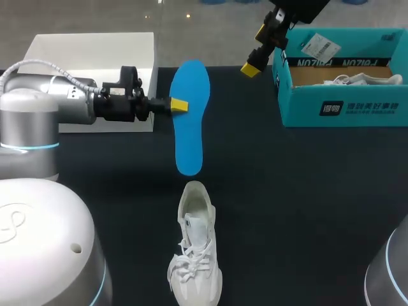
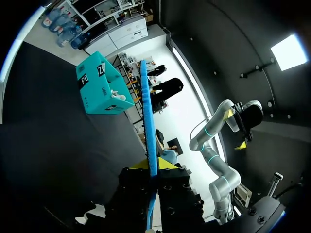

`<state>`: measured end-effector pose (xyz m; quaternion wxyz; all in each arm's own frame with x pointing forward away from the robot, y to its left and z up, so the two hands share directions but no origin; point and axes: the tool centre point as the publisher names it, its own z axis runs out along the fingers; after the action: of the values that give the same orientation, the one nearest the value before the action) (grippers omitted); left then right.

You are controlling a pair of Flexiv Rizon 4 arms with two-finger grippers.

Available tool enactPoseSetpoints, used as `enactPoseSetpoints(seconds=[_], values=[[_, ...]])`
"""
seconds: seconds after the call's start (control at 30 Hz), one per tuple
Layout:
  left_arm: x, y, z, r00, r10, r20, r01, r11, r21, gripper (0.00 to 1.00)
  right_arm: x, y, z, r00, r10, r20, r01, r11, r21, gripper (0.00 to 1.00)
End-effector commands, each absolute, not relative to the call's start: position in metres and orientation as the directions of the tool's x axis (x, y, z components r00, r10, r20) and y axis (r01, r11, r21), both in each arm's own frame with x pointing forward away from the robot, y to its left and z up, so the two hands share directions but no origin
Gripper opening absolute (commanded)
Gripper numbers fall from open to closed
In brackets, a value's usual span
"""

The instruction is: Take the shoe out of the shoebox, open the shoe tongue, remove and reinsert the insole, then place the shoe into the shoebox

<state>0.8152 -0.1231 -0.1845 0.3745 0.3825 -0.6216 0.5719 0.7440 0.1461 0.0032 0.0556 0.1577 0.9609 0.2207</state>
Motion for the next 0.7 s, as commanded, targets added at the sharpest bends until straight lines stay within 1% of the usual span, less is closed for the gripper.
enactPoseSetpoints(seconds=[0.03, 0.2, 0.37, 0.53, 0.6, 0.7], values=[[0.815, -0.123, -0.184, -0.427, -0.05, 0.903, -0.904, 0.054, -0.424, 0.0, 0.745, 0.148, 0.003, -0.944, 0.328, -0.041, 0.277, 0.853, 0.441, 1.0], [0.815, -0.123, -0.184, -0.427, -0.05, 0.903, -0.904, 0.054, -0.424, 0.0, 0.746, 0.157, -0.001, -0.947, 0.316, -0.05, 0.26, 0.853, 0.453, 1.0], [0.815, -0.123, -0.184, -0.427, -0.05, 0.903, -0.904, 0.054, -0.424, 0.0, 0.744, 0.165, -0.003, -0.951, 0.304, -0.06, 0.251, 0.87, 0.425, 1.0], [0.815, -0.123, -0.184, -0.427, -0.05, 0.903, -0.904, 0.054, -0.424, 0.0, 0.736, 0.16, 0.005, -0.921, 0.372, -0.116, 0.303, 0.871, 0.386, 1.0], [0.815, -0.123, -0.184, -0.427, -0.05, 0.903, -0.904, 0.054, -0.424, 0.0, 0.734, 0.16, 0.008, -0.92, 0.373, -0.119, 0.301, 0.869, 0.392, 1.0], [0.815, -0.123, -0.184, -0.427, -0.05, 0.903, -0.904, 0.054, -0.424, 0.0, 0.733, 0.159, 0.008, -0.906, 0.415, -0.089, 0.347, 0.845, 0.407, 1.0]])
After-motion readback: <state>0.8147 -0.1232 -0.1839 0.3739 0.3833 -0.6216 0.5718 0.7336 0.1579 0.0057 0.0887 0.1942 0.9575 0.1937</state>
